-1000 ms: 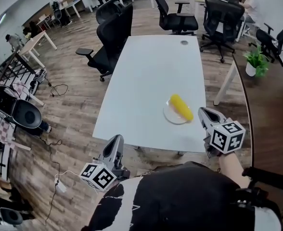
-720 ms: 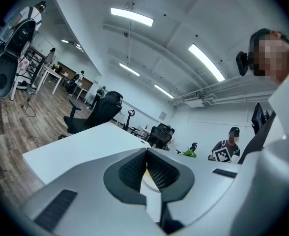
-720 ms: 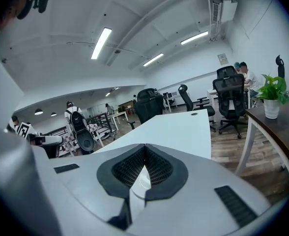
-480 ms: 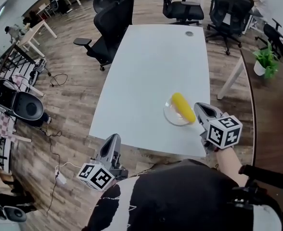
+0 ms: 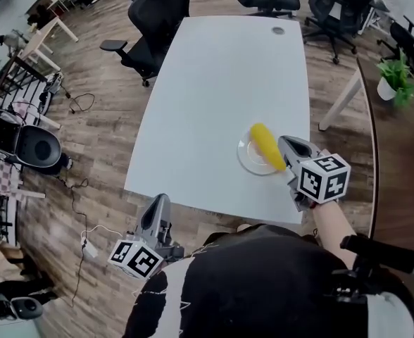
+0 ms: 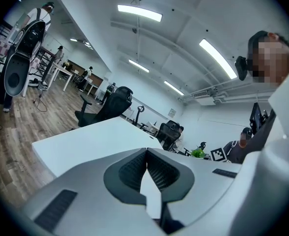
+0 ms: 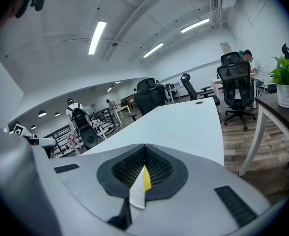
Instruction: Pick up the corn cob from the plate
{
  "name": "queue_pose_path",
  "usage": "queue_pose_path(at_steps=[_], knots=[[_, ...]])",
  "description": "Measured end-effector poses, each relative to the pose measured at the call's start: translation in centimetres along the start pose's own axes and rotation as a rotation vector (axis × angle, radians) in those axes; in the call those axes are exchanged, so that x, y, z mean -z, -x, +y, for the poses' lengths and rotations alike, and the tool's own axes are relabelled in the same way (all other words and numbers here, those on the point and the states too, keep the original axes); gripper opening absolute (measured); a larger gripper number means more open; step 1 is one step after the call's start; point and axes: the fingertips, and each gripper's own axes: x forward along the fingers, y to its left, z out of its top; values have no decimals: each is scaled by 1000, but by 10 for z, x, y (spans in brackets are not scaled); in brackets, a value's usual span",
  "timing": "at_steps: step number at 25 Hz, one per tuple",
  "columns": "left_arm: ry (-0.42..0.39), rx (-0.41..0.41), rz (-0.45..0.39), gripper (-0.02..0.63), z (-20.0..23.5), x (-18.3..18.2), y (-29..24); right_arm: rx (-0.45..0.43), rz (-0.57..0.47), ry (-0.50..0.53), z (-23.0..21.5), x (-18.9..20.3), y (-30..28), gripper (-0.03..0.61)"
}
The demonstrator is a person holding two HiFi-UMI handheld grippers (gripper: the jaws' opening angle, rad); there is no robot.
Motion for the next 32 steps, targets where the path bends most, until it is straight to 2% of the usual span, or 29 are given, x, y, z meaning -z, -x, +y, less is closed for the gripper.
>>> queue_pose_path(at_steps=[6, 20, 26, 32], knots=[[7, -44, 12, 12, 8, 4, 9, 9, 29, -3, -4, 9, -15, 15], [5, -73, 28, 12, 11, 10, 6, 8, 70, -8, -16, 17, -32, 15], [14, -86, 35, 12, 11, 15, 13, -1, 93, 56, -12, 19, -35, 17], [15, -90, 23, 12, 15, 16, 8, -17, 104, 63, -11, 21, -42, 30]])
